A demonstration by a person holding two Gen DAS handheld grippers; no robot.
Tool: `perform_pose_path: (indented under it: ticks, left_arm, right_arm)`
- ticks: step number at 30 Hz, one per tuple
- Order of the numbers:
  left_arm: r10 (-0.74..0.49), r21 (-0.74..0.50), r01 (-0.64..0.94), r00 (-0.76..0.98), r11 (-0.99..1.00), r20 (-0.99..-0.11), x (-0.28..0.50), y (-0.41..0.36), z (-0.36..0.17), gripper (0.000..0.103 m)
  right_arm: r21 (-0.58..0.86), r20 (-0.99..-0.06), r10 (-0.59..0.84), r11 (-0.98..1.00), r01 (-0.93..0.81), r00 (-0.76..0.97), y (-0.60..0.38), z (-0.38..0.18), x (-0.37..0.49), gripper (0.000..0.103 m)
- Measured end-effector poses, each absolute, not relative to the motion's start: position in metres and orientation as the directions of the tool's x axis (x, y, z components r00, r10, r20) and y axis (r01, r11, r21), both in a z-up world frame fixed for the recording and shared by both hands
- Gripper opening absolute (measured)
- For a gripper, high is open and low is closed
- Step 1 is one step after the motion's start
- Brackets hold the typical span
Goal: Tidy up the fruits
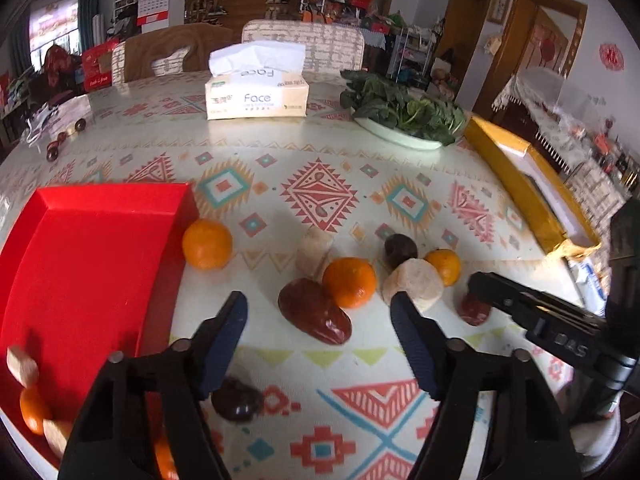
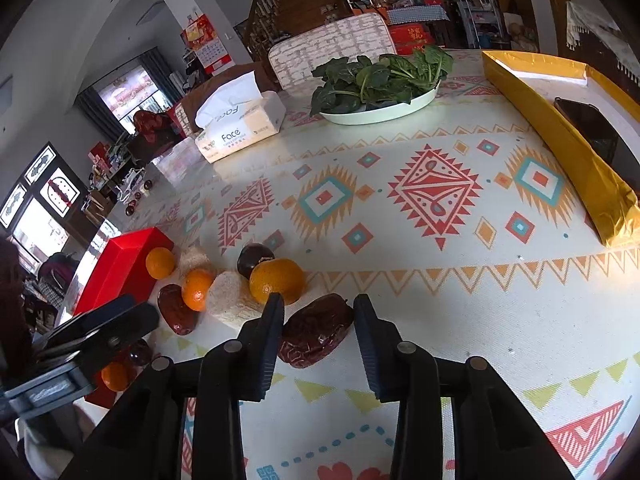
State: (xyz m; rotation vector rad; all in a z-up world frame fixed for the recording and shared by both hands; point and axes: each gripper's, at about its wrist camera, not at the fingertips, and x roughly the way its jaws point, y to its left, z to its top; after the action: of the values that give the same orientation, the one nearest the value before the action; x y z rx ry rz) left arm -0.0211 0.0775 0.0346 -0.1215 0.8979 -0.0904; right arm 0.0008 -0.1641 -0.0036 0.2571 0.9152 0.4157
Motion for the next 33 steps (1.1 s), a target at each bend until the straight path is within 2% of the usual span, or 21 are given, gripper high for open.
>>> perform_pose_path:
  ticks: [2, 4, 8, 9, 11, 15, 17, 18, 20, 22, 33]
  left_arm:
    - [-0.125, -0.129, 0.037, 0.602, 0.991, -0.788, -0.015, 0.075, 0.030, 0.046]
    - [-0.109, -0.106, 0.039, 0.590, 0.994, -0.800, -0.012, 0.074, 0.025, 0.038]
    - [-0.119, -0.125, 0.031, 0.595, 0.992, -0.795, -0.011, 0.078, 0.023, 0.039]
    - [-0.119, -0.129, 0.026, 0.596, 0.991, -0.794, -0.010, 0.079, 0.022, 0.043]
    - [-0.112, -0.126, 0.017, 0.591, 0.992, -0.799, -0.008, 0.079, 0.020, 0.058]
    - [-0.126, -0.128, 0.038, 0.585, 0.991, -0.801, -0.010, 0.074, 0.016, 0.059]
    - [-0.137, -0.126, 0.061, 0.593, 0.990, -0.794, -0.013, 0.069, 0.016, 0.042]
    - [-0.133, -0.116, 0.067, 0.599, 0.991, -0.789, -0.015, 0.066, 0.017, 0.041]
    - [-0.118, -0.097, 0.067, 0.613, 0.993, -0.781, -0.018, 0.063, 0.019, 0.034]
    - [-0.137, -0.120, 0.068, 0.615, 0.990, -0.777, -0.021, 0.064, 0.020, 0.030]
    - [-0.177, -0.216, 0.027, 0.679, 0.976, -0.713, -0.055, 0.088, 0.046, 0.030]
  right_arm:
    - [0.390, -0.711, 0.455, 0.890, -0.237, 0.537, -0.165, -0.003, 0.000, 0.037]
    - [0.391, -0.711, 0.456, 0.889, -0.239, 0.535, -0.164, -0.003, -0.001, 0.037]
    - [0.392, -0.712, 0.463, 0.886, -0.248, 0.527, -0.162, -0.004, -0.001, 0.037]
    - [0.394, -0.714, 0.469, 0.883, -0.254, 0.520, -0.160, -0.005, -0.001, 0.037]
    - [0.395, -0.719, 0.474, 0.880, -0.263, 0.508, -0.157, -0.007, -0.001, 0.038]
    - [0.359, -0.734, 0.454, 0.891, -0.278, 0.505, -0.150, -0.007, -0.004, 0.039]
    - [0.346, -0.737, 0.443, 0.896, -0.279, 0.509, -0.149, -0.007, -0.004, 0.038]
    - [0.343, -0.740, 0.441, 0.897, -0.278, 0.509, -0.149, -0.007, -0.004, 0.033]
    - [0.346, -0.739, 0.440, 0.898, -0.273, 0.511, -0.150, -0.007, -0.004, 0.031]
    - [0.351, -0.736, 0.441, 0.897, -0.268, 0.514, -0.151, -0.007, -0.003, 0.031]
    - [0.390, -0.691, 0.473, 0.881, -0.269, 0.547, -0.158, 0.001, -0.007, 0.031]
